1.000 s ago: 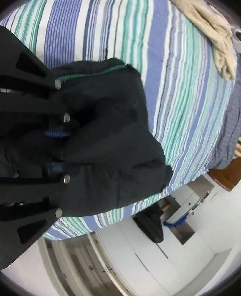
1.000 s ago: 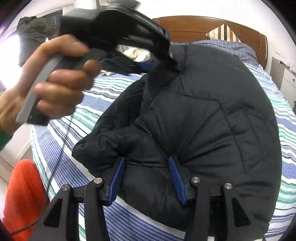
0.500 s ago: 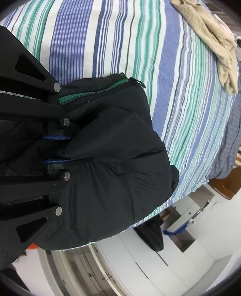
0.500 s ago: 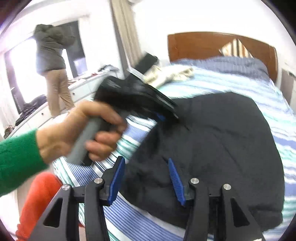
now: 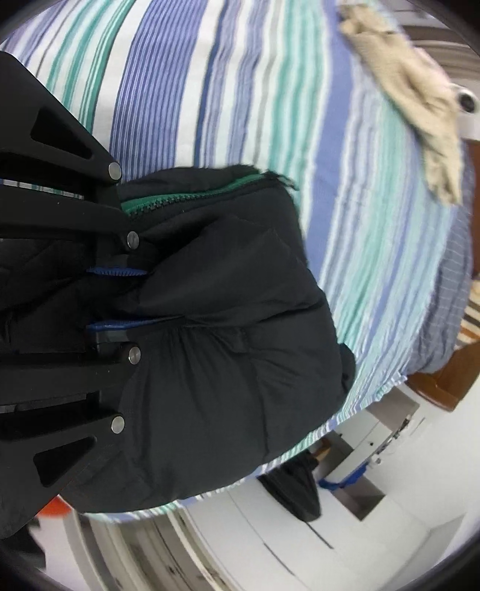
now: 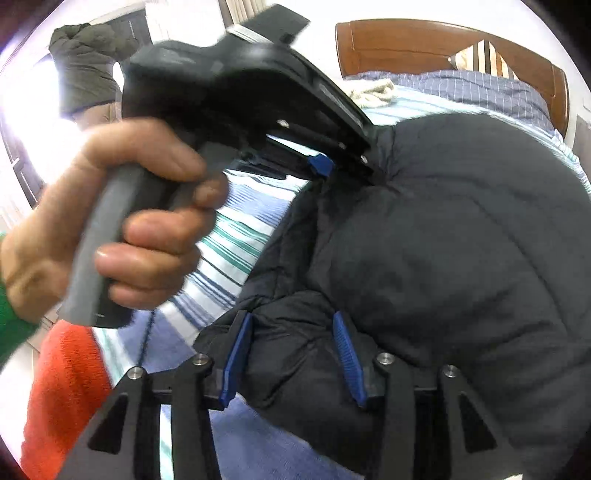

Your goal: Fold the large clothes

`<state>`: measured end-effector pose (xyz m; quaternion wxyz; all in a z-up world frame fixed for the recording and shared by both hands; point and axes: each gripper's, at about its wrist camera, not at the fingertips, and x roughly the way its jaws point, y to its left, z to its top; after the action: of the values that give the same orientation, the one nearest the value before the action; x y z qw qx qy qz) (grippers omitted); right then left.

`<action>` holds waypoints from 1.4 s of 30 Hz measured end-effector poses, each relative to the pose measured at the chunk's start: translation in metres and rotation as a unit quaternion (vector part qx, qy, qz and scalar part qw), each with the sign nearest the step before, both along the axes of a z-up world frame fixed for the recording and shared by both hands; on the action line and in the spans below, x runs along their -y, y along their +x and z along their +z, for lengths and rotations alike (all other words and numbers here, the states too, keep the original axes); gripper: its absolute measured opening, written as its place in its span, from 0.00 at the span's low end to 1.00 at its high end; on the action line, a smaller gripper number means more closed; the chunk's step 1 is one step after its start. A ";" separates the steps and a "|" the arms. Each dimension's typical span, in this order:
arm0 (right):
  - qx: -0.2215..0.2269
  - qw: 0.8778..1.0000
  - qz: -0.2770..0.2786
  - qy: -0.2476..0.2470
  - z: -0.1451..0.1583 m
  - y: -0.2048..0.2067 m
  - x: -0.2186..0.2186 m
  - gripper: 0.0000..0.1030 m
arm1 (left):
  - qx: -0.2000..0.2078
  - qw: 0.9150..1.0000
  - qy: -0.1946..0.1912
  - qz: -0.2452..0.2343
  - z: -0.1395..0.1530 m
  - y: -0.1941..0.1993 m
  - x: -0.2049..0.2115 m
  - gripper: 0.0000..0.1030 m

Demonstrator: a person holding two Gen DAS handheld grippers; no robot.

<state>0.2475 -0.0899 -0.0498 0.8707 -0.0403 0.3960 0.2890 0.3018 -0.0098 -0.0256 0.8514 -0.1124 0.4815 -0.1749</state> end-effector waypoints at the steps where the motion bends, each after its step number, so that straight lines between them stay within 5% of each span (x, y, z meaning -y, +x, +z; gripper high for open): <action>1: 0.007 1.000 -0.001 0.001 0.007 -0.007 0.004 0.50 | 0.010 1.000 0.013 0.000 0.004 -0.003 0.003 0.21; 8: 0.021 0.999 -0.034 0.015 0.032 -0.031 0.044 0.53 | 0.064 0.994 0.086 0.000 0.030 -0.022 0.022 0.25; 17: 0.019 0.998 -0.067 0.013 0.029 -0.050 0.064 0.53 | 0.088 0.988 0.128 0.004 0.046 -0.030 0.026 0.27; 19: 0.020 0.997 -0.072 0.017 0.034 -0.053 0.069 0.58 | 0.092 0.987 0.131 0.003 0.051 -0.031 0.028 0.31; 21: 0.022 0.996 -0.082 0.021 0.038 -0.060 0.075 0.62 | 0.093 0.988 0.125 0.003 0.054 -0.035 0.023 0.46; 24: 0.022 0.994 -0.105 0.031 0.046 -0.066 0.098 0.63 | 0.082 0.992 0.091 0.017 0.053 -0.044 -0.007 0.78; 25: 0.023 0.993 -0.114 0.035 0.050 -0.067 0.107 0.67 | 0.074 0.994 0.073 0.021 0.051 -0.046 -0.019 0.82; 29: 0.024 0.981 -0.181 0.067 0.058 -0.064 0.174 0.75 | 0.015 0.998 -0.067 0.012 0.021 -0.047 -0.072 0.88; 35: -0.042 0.975 -0.174 0.134 0.036 -0.030 0.229 0.75 | -0.081 0.979 -0.186 -0.024 -0.055 -0.034 -0.071 0.89; 38: -0.073 0.972 -0.146 0.171 0.019 -0.007 0.233 0.75 | -0.101 0.973 -0.208 -0.018 -0.080 -0.024 -0.060 0.91; 42: -0.107 0.972 -0.120 0.170 -0.011 0.032 0.230 0.77 | -0.105 0.976 -0.189 -0.039 -0.091 -0.013 -0.041 0.97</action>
<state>0.2798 -0.3198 -0.0610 0.8458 0.1874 0.4336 0.2478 0.2890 0.0317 -0.1167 0.7521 -0.2702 0.5302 -0.2833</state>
